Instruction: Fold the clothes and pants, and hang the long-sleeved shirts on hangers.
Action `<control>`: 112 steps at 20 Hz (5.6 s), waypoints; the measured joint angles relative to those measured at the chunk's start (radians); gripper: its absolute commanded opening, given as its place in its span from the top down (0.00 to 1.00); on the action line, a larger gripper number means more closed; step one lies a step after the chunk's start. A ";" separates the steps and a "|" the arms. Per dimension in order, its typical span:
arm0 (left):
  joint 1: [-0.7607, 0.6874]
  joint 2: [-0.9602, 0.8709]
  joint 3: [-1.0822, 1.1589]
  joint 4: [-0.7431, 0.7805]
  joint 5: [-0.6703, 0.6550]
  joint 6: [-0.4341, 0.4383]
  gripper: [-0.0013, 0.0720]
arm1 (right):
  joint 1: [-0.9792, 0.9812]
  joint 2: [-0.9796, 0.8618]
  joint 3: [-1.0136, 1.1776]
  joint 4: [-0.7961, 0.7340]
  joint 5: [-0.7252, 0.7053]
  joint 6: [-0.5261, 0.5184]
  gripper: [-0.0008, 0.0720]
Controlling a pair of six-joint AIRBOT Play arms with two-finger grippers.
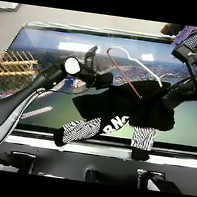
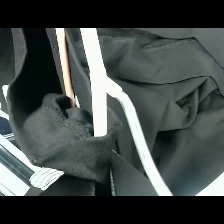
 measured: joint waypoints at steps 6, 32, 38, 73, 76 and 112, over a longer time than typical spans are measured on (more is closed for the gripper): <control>0.065 0.005 0.004 -0.049 0.002 0.090 0.94 | 0.129 -0.002 -0.042 -0.094 0.003 0.089 0.95; 0.225 -0.006 0.004 -0.007 0.007 0.235 0.94 | 0.388 -0.021 -0.097 -0.342 0.105 0.362 0.95; 0.229 -0.003 0.021 0.010 0.007 0.242 0.94 | 0.448 -0.087 -0.132 -0.417 0.099 0.384 0.95; 0.452 0.650 -0.429 -0.003 -0.187 0.642 0.13 | 0.503 -0.226 -0.010 -0.110 -0.284 0.025 0.95; 0.487 0.639 -0.475 0.019 -0.228 0.894 0.13 | 0.493 -0.231 -0.010 -0.061 -0.280 -0.146 0.95; 0.458 0.745 -0.369 -0.315 -0.175 1.415 0.94 | -0.207 0.130 -0.002 0.148 -0.257 -0.233 0.23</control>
